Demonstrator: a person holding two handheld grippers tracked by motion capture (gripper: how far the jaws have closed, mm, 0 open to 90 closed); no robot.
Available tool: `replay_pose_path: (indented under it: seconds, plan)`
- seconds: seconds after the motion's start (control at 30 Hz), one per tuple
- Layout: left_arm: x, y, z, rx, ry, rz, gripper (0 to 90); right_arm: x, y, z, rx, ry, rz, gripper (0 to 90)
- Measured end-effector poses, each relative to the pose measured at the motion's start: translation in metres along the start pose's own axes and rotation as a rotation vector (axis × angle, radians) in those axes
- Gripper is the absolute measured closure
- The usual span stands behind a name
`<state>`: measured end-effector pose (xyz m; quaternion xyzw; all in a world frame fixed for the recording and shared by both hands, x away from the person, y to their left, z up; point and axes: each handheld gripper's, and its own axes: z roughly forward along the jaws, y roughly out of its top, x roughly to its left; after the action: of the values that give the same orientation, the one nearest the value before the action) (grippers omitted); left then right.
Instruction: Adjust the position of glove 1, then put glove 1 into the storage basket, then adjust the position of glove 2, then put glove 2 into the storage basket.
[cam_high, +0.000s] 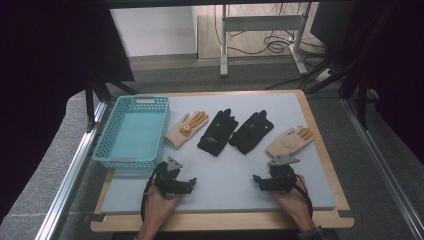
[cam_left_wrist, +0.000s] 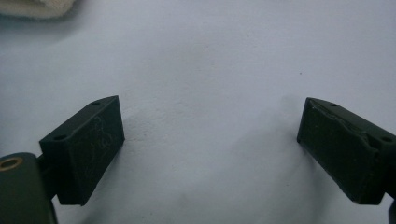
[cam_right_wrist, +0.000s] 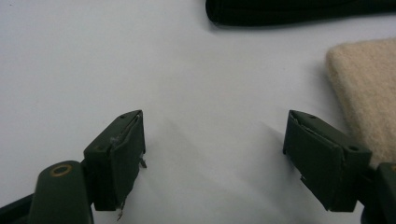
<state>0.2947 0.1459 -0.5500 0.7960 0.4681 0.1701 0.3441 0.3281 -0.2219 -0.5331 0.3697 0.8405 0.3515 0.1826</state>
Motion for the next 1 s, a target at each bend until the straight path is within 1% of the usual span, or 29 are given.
replay_pose_path:
  seconds: [0.27, 0.87, 1.0]
  plan:
    - [0.0, -0.0004, -0.0001, -0.003, 0.0, -0.002, 7.5, 0.0001, 0.0001, 0.0005, 0.006, 0.004, -0.001, 16.4]
    - [-0.0001, -0.0004, -0.0001, -0.003, 0.0, -0.001, 7.6, 0.0004, 0.0007, 0.0006, 0.011, 0.002, 0.001, 16.4]
    - [0.0, -0.0004, -0.0001, -0.003, -0.001, -0.002, 7.6, 0.0009, 0.0012, 0.0005, 0.011, 0.0, 0.012, 16.8]
